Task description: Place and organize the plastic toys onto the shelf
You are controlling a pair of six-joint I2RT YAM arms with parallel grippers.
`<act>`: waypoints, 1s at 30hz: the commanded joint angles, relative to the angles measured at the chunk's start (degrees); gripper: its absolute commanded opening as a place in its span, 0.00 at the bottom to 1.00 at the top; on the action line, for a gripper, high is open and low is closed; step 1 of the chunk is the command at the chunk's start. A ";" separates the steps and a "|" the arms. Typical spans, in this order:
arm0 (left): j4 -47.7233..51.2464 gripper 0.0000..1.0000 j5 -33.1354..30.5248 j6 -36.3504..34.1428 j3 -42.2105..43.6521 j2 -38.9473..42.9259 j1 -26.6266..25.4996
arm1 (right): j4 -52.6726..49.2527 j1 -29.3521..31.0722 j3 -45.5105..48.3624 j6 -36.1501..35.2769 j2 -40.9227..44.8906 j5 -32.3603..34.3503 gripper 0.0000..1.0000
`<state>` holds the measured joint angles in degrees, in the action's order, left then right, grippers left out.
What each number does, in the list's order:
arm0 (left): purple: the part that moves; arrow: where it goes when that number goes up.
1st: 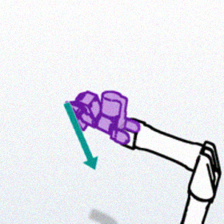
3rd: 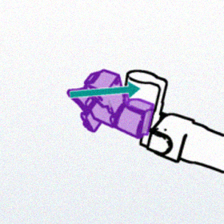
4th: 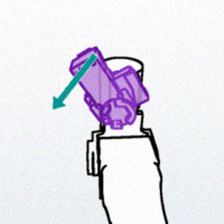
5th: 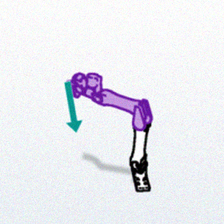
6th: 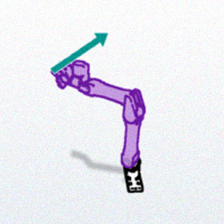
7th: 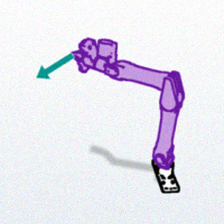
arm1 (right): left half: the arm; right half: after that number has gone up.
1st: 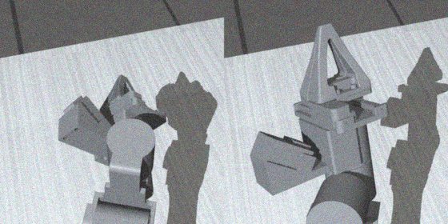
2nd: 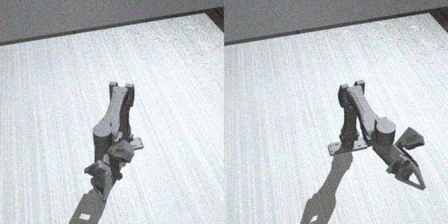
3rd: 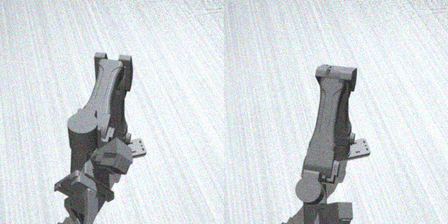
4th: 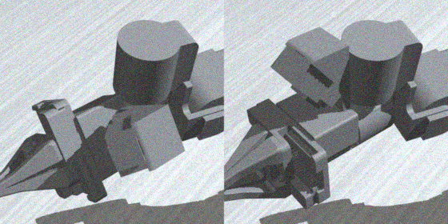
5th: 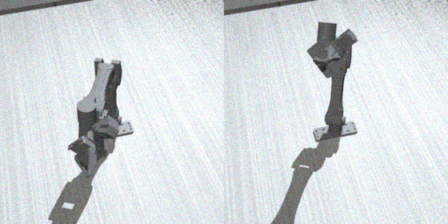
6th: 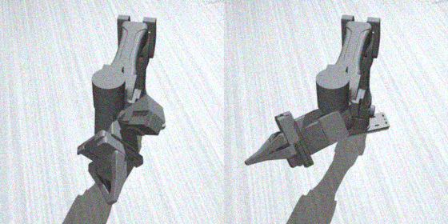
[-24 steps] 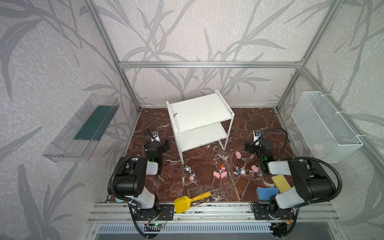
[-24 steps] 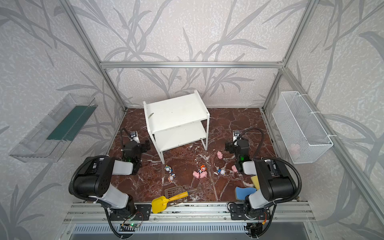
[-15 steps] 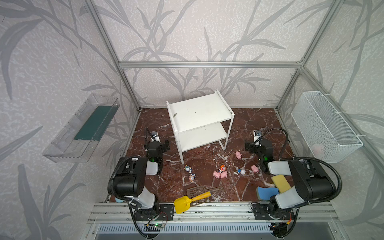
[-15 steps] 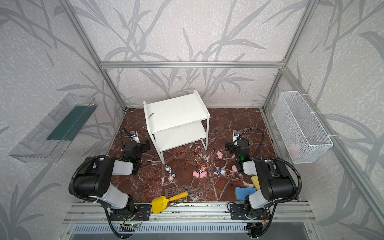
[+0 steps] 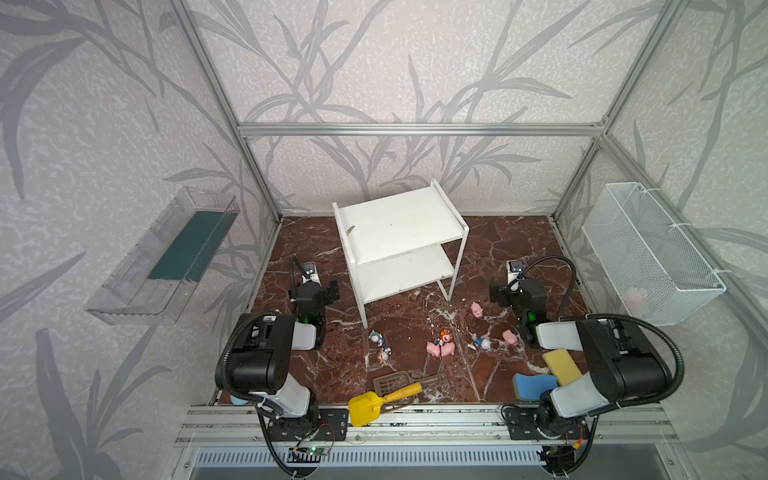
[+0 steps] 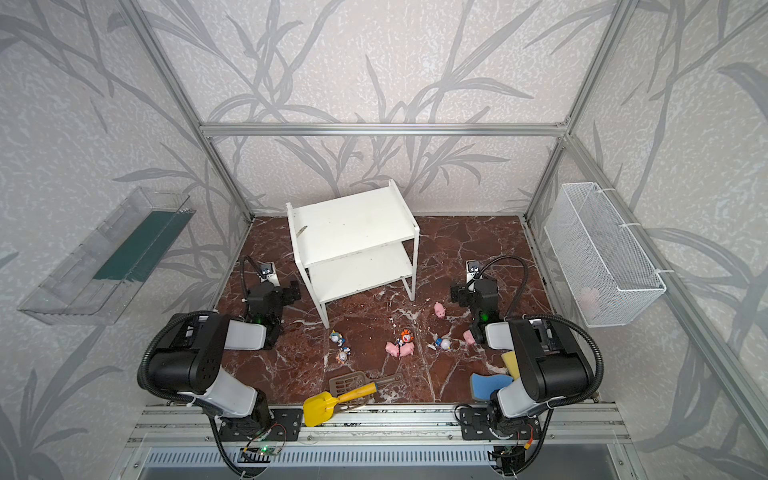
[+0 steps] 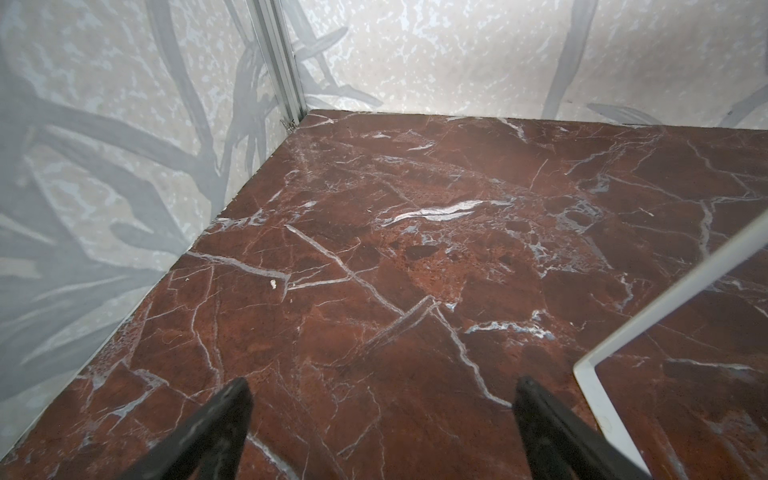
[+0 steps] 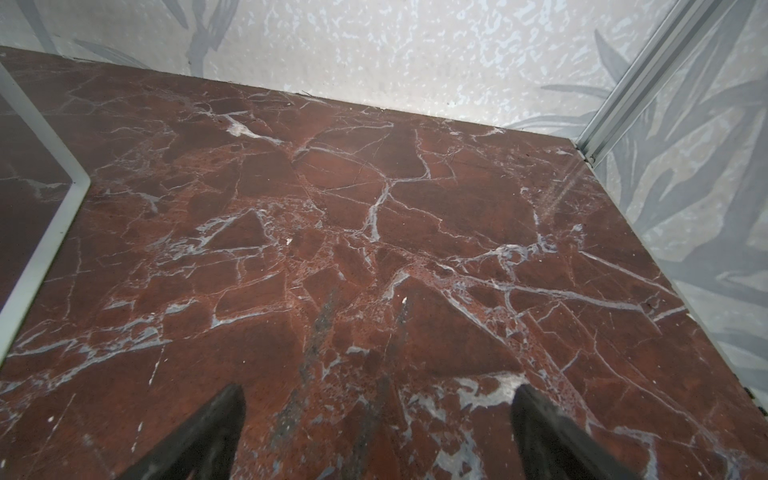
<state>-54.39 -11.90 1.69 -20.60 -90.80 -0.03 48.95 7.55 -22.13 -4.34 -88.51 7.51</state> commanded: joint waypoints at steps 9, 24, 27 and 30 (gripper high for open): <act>-0.11 0.99 0.16 0.33 -0.93 0.83 0.03 | 0.53 -0.16 -0.81 0.38 -0.08 0.46 0.99; 15.90 0.99 1.17 -0.90 -6.34 7.85 -0.58 | 0.53 -0.13 -0.81 0.37 -0.08 0.40 0.99; 19.94 0.99 0.27 -1.66 -8.80 7.95 -0.83 | 0.53 -0.12 -0.81 0.37 -0.08 0.45 0.99; 25.57 0.99 -8.94 1.06 -10.63 9.41 -2.61 | 0.53 -0.09 -0.79 0.32 -0.08 0.42 0.99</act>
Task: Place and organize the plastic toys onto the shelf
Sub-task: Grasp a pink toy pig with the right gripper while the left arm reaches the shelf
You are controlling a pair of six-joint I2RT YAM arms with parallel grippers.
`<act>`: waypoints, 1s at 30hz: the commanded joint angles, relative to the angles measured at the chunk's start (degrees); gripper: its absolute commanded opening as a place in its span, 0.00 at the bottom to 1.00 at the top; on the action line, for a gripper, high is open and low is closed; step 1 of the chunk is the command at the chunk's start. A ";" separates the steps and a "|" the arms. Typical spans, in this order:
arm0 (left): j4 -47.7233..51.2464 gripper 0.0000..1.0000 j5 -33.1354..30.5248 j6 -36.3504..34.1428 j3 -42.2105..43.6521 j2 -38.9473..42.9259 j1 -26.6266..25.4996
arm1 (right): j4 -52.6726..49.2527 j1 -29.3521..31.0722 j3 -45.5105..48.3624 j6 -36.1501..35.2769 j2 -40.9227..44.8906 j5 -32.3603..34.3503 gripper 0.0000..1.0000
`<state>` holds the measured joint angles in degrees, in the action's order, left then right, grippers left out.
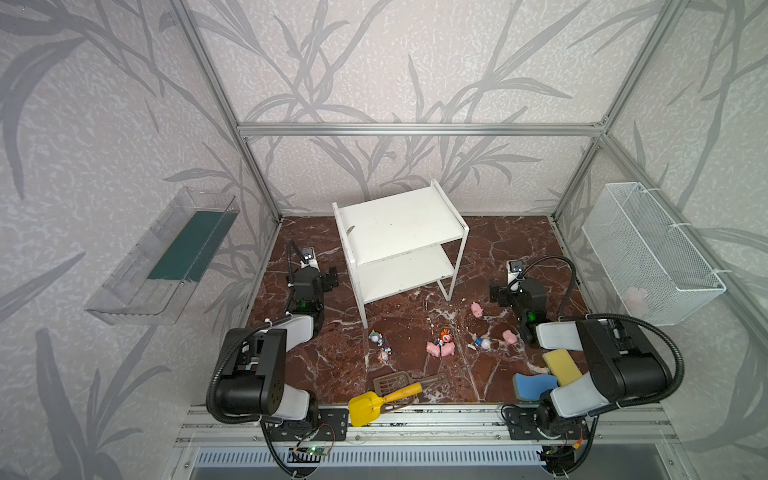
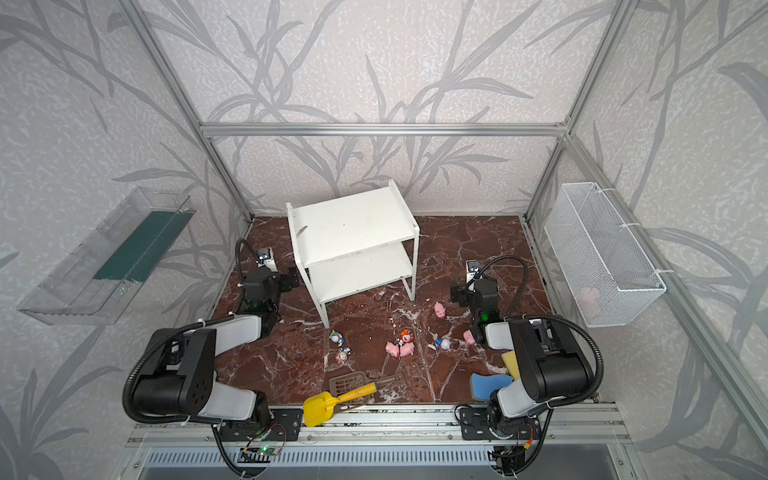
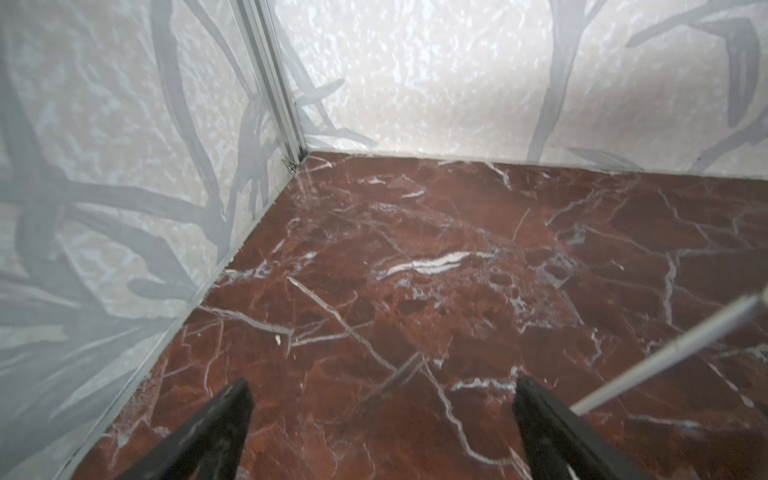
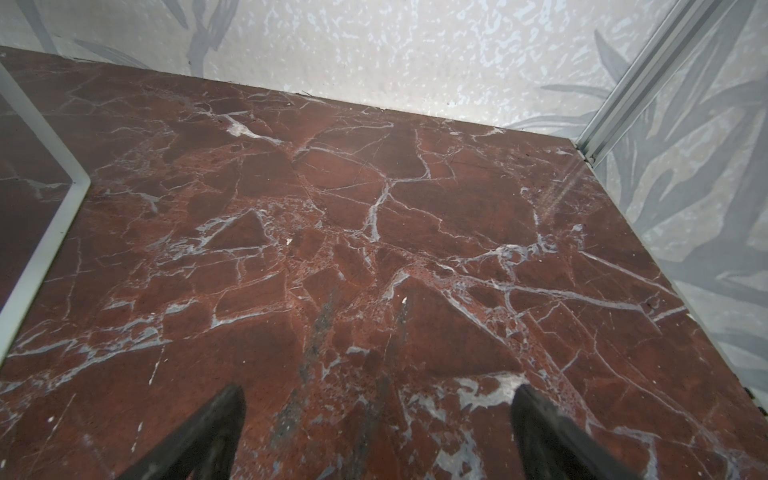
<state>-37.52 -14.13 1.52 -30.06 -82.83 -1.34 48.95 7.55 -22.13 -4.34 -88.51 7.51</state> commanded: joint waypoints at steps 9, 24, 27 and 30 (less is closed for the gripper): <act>43.72 0.99 -38.56 23.82 -9.53 10.84 -10.77 | 0.45 -0.17 -0.81 0.39 -0.08 0.43 0.99; 81.72 0.99 -25.17 46.65 -9.44 32.80 -16.22 | -0.21 -0.10 -0.32 -1.55 1.83 -3.67 0.99; 82.80 0.99 -18.59 44.15 -8.45 37.13 -16.60 | -1.58 1.33 -0.09 -1.88 5.33 0.27 0.99; 83.60 0.99 -11.83 42.37 -7.54 41.37 -17.14 | -27.17 1.41 -8.92 3.64 10.47 2.41 0.99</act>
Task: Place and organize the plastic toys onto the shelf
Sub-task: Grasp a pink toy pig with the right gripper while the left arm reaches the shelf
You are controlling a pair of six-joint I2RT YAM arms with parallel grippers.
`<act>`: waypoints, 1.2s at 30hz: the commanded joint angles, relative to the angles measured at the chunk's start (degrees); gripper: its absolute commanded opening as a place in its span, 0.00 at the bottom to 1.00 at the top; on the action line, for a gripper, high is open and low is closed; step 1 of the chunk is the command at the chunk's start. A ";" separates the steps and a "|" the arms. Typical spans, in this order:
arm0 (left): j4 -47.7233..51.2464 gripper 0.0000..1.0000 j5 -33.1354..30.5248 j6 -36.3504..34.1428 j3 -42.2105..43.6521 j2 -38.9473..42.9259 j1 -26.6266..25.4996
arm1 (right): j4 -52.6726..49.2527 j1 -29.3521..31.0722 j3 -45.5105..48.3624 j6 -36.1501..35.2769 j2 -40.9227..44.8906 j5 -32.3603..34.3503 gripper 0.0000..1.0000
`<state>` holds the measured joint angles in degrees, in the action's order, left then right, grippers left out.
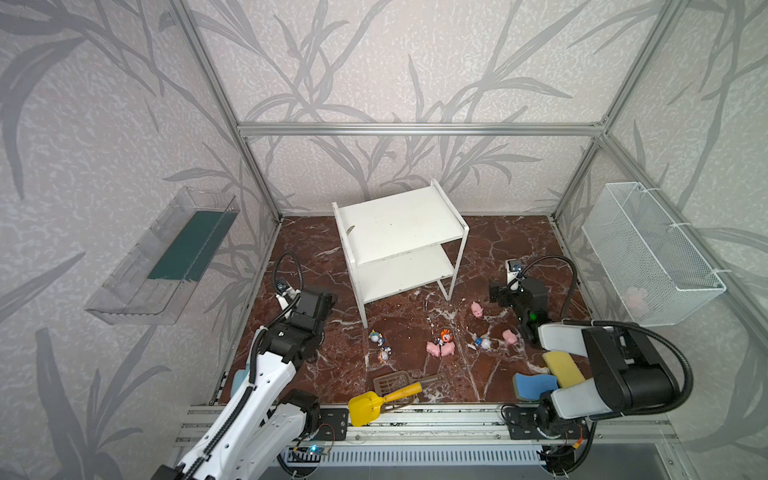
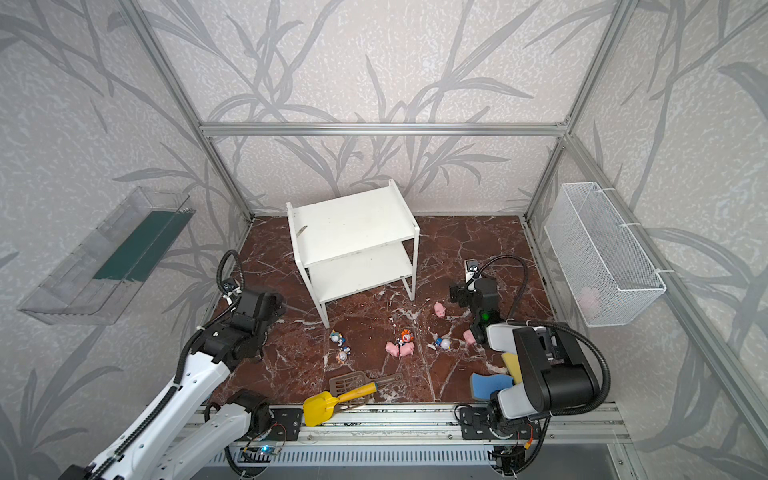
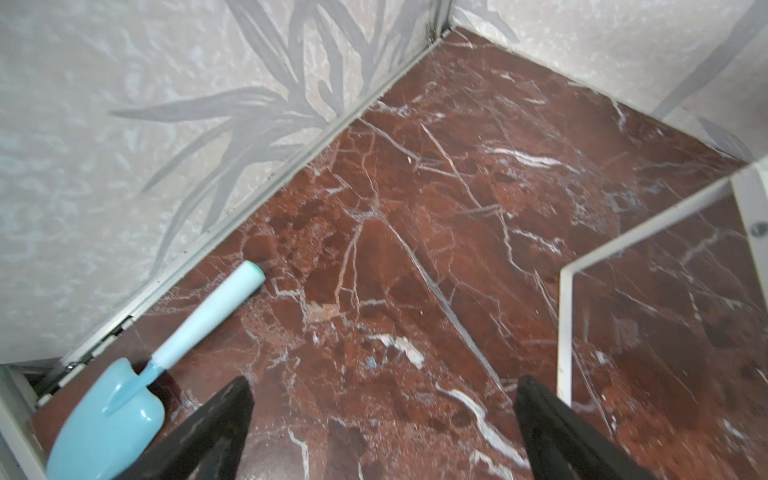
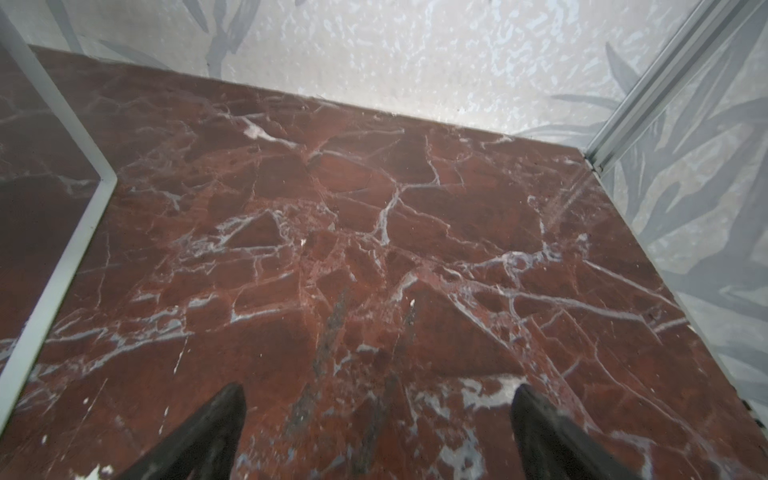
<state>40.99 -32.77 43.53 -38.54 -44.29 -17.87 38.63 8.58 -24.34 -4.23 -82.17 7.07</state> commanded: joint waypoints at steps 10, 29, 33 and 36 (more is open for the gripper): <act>10.97 0.99 10.50 1.04 -2.00 13.98 -5.04 | -58.55 3.54 -20.19 16.30 8.85 -3.98 0.99; -2.01 0.99 56.76 -20.46 -7.50 20.52 -6.47 | -68.01 12.16 -22.01 16.53 4.22 -9.42 0.89; -4.33 0.99 65.09 -22.50 -8.61 17.77 -6.51 | -66.37 12.34 -22.98 17.19 0.67 -10.14 0.87; -4.43 0.99 67.79 -24.96 -10.57 14.81 -6.63 | -65.40 12.60 -23.55 17.72 -1.67 -10.23 0.85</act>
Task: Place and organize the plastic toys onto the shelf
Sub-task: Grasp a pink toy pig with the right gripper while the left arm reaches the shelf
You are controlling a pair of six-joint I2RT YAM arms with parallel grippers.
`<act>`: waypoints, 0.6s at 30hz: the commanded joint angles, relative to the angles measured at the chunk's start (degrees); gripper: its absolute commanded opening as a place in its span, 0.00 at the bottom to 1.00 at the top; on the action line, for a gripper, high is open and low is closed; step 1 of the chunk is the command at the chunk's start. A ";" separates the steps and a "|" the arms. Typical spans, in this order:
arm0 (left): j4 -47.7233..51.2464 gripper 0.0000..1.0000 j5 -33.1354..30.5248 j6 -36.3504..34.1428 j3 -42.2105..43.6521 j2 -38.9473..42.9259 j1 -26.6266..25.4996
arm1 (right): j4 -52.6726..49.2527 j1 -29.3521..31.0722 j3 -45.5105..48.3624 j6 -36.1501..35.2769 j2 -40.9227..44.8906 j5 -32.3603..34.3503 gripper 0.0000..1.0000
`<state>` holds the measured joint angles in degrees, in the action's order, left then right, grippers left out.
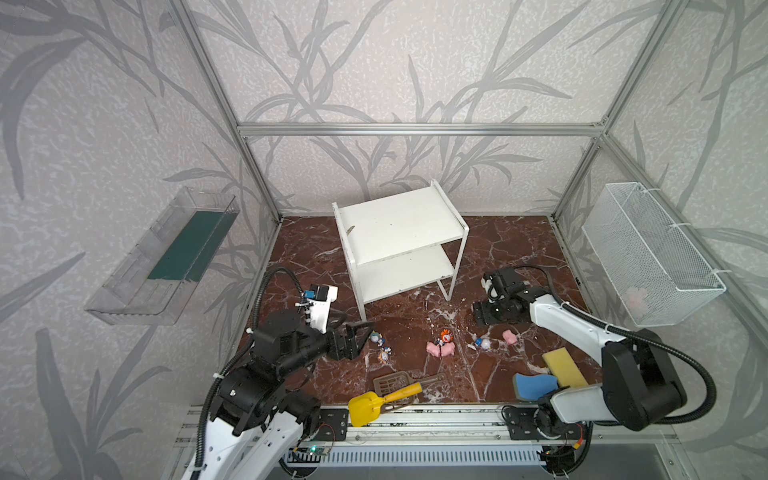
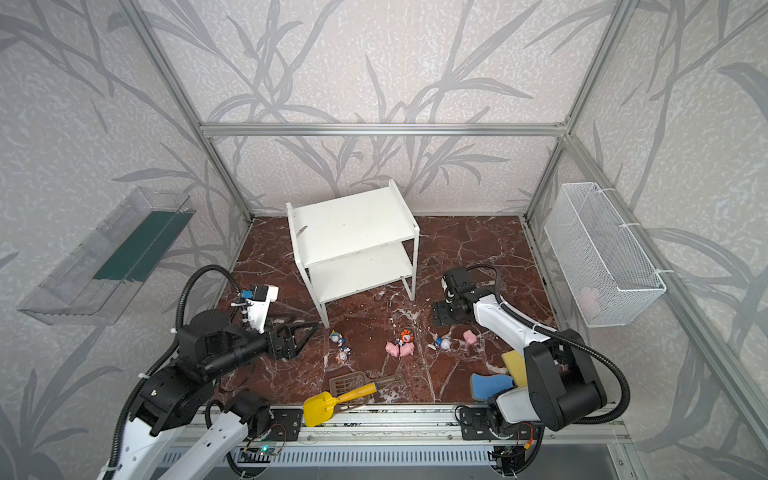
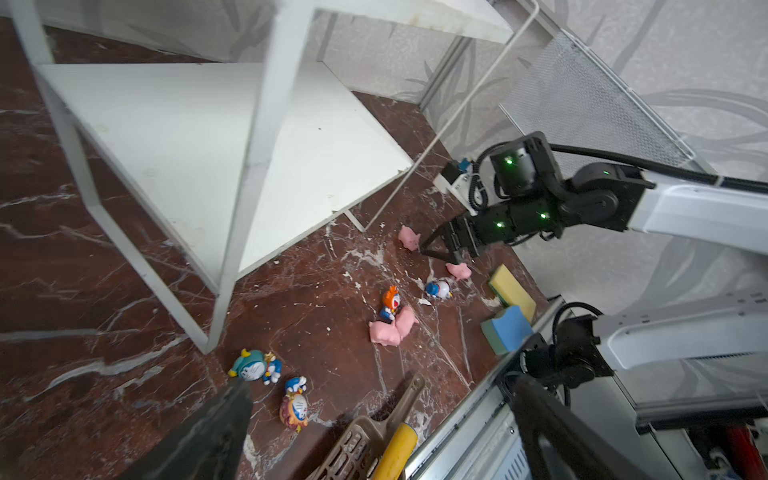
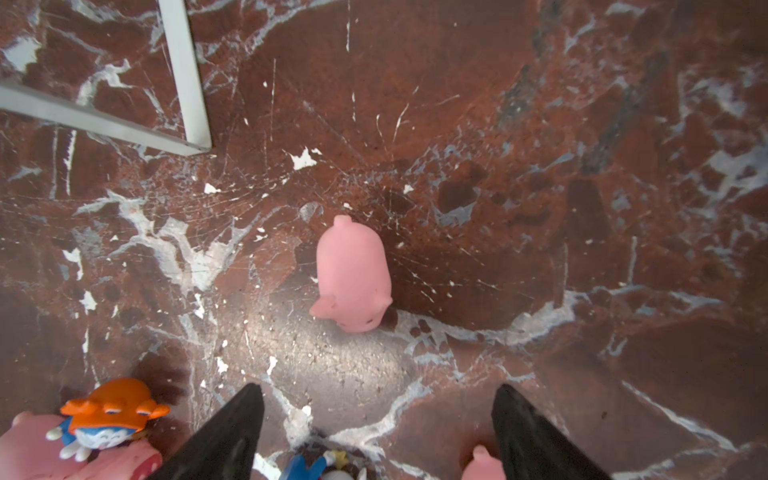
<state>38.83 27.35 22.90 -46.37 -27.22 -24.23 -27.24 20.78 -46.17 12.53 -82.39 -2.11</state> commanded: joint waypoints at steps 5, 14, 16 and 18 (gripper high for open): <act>-3.29 0.99 9.35 -7.10 -4.88 -6.13 -0.78 | 2.39 1.01 -1.81 1.79 -4.02 0.11 0.80; -3.44 0.99 10.53 -11.00 -8.46 -13.24 -4.14 | 5.02 1.02 -2.69 2.59 -7.47 1.32 0.67; -1.44 0.99 9.52 -12.76 -10.22 -15.05 -5.76 | 5.44 1.02 -3.12 2.67 -8.37 1.41 0.64; 0.22 0.99 7.22 -14.35 -11.62 -16.32 -7.74 | 5.97 1.02 -3.52 2.74 -9.11 1.32 0.62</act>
<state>36.60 35.88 13.21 -55.18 -42.28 -30.04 -22.48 21.45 -47.90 14.87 -90.52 -1.41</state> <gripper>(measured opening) 0.992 0.631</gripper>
